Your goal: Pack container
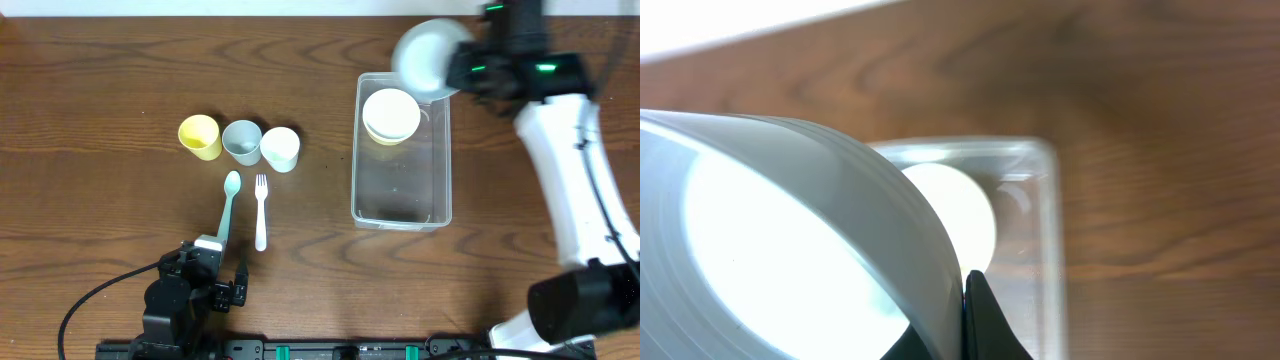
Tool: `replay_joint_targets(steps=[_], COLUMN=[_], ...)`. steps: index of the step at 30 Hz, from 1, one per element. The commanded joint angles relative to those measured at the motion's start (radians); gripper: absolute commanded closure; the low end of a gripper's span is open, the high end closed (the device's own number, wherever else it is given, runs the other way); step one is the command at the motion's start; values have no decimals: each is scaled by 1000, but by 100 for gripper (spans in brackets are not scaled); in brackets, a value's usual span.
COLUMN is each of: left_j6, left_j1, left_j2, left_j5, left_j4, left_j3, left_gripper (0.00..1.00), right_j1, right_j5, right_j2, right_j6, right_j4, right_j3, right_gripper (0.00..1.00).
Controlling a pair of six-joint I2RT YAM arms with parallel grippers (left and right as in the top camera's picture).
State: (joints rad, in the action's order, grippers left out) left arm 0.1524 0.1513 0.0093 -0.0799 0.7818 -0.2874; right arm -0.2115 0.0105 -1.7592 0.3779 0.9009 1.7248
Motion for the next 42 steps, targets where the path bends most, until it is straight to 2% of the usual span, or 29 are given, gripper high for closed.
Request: replay_joint_targets(steps=[1, 8, 13, 14, 16, 17, 22, 26, 28, 30, 33, 35, 36, 37, 39, 40, 42], left_j6=[-16, -16, -16, -16, -16, -16, -16, -16, -16, -16, -16, -16, -16, -16, -16, -16, -16], left_j1=[-4, -4, -4, -4, -4, -4, -4, -4, -4, -4, -4, -4, -4, -4, -4, -4, -4], left_j2=[-6, -6, -6, -6, -6, -6, -6, -6, -6, -6, -6, -6, -6, -6, -6, -6, -6], left_j5=[-10, -10, -10, -10, -10, -10, -11, -11, -10, -10, -10, -10, -11, -11, -10, -11, -10], left_j4=[-2, -2, -2, -2, -2, -2, -2, -2, -2, -2, -2, -2, -2, -2, -2, -2, -2], left_j3=[0, 0, 0, 0, 0, 0, 0, 0, 0, 0, 0, 0, 0, 0, 0, 0, 0], left_gripper=[2, 2, 2, 2, 2, 2, 2, 2, 2, 2, 2, 2, 2, 2, 2, 2, 2], right_j1=[-76, -88, -65, -63, -59, -58, -47, -5, 35, 71, 95, 91, 84, 76, 56, 46, 33], right_j5=[175, 192, 158, 140, 90, 63, 41, 41, 25, -39, -124, -117, -116, -117, -115, -112, -102], right_j2=[-119, -319, -349, -344, -330, -321, -217, -93, -36, -5, 3, -13, -25, -39, -72, -92, -128], right_j6=[8, 11, 17, 15, -18, -32, -43, -40, -34, -35, -47, -47, -46, -46, -47, -47, -46], right_j4=[5, -72, -76, -75, -72, -69, -63, -47, -31, -18, 13, 29, 28, 20, -9, -26, -54], right_j3=[-26, -26, -25, -25, -25, -25, -25, -25, -25, -25, -25, -31, -39, -50, -71, -84, -103], right_gripper=[99, 99, 95, 90, 49, 41, 28, 30, 37, 49, 82, 89, 87, 77, 48, 40, 38])
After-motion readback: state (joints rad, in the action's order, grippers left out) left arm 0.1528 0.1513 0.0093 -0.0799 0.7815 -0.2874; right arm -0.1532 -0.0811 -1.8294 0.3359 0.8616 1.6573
